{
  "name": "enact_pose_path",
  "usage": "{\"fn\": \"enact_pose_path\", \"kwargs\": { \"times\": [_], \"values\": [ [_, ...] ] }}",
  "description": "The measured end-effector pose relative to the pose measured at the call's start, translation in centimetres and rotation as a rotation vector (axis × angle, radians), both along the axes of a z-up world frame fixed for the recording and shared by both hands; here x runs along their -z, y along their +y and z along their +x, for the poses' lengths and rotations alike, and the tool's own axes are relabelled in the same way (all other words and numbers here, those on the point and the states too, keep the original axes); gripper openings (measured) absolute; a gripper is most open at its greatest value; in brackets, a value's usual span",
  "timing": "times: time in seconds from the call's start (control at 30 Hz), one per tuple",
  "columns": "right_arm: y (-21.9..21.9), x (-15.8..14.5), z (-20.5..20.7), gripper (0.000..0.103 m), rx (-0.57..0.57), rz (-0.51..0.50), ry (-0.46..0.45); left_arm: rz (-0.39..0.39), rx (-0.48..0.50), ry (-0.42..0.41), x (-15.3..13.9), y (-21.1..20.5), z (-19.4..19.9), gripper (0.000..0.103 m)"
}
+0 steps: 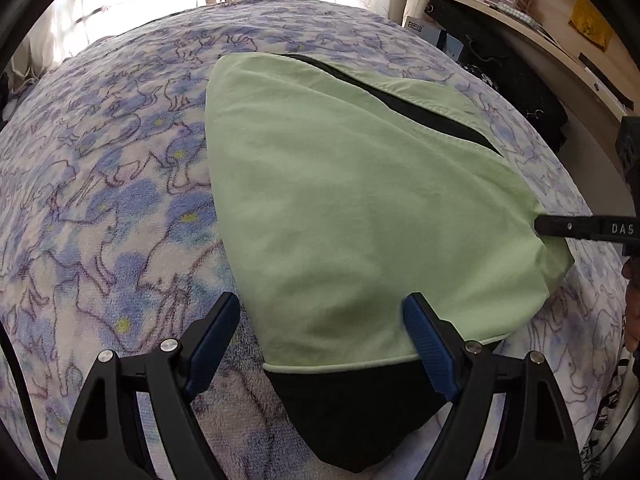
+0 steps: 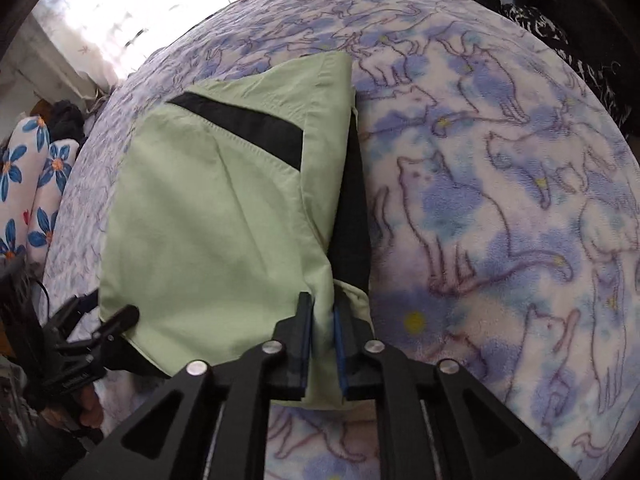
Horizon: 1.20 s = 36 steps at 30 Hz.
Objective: Fold large clothes
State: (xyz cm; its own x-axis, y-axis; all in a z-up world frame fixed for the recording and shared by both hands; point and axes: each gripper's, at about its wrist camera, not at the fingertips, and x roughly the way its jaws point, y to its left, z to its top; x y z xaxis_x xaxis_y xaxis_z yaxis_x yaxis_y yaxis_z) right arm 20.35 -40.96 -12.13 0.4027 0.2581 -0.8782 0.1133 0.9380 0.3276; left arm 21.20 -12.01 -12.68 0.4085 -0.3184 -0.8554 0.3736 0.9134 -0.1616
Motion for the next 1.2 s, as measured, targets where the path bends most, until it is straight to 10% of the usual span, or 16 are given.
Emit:
{"fn": "enact_pose_path", "kwargs": {
  "times": [0.13, 0.5, 0.53, 0.57, 0.6, 0.73, 0.9, 1.2],
  "values": [
    [-0.8, -2.0, 2.4, 0.05, 0.024, 0.033, -0.073, -0.057, 0.0, 0.003, -1.8, 1.2, 1.6, 0.083],
    [-2.8, 1.9, 12.0, 0.05, 0.191, 0.056, -0.062, -0.113, -0.108, 0.075, -0.7, 2.4, 10.5, 0.083],
    [-2.7, 1.9, 12.3, 0.045, 0.186, 0.046, -0.09, -0.121, -0.11, 0.08, -0.5, 2.4, 10.9, 0.082],
    [-2.5, 1.7, 12.4, 0.008, 0.176, 0.014, -0.112, -0.129, -0.112, 0.08, -0.3, 2.3, 11.3, 0.076],
    [-2.2, 1.5, 12.9, 0.003, 0.158, -0.03, -0.114, -0.135, -0.108, 0.081, -0.2, 2.3, 11.6, 0.072],
    [-1.3, 0.3, 13.7, 0.001, 0.112, -0.142, -0.211, -0.1, -0.101, 0.052, 0.2, 1.6, 12.2, 0.068],
    [-2.6, 4.9, 14.9, 0.003, 0.121, -0.062, -0.088, -0.081, -0.083, 0.032, 0.8, 1.5, 12.4, 0.068],
    [0.2, -1.4, 10.0, 0.01, 0.069, -0.179, -0.215, -0.073, -0.104, -0.17, -4.4, 2.0, 8.7, 0.068]
  ]
}}
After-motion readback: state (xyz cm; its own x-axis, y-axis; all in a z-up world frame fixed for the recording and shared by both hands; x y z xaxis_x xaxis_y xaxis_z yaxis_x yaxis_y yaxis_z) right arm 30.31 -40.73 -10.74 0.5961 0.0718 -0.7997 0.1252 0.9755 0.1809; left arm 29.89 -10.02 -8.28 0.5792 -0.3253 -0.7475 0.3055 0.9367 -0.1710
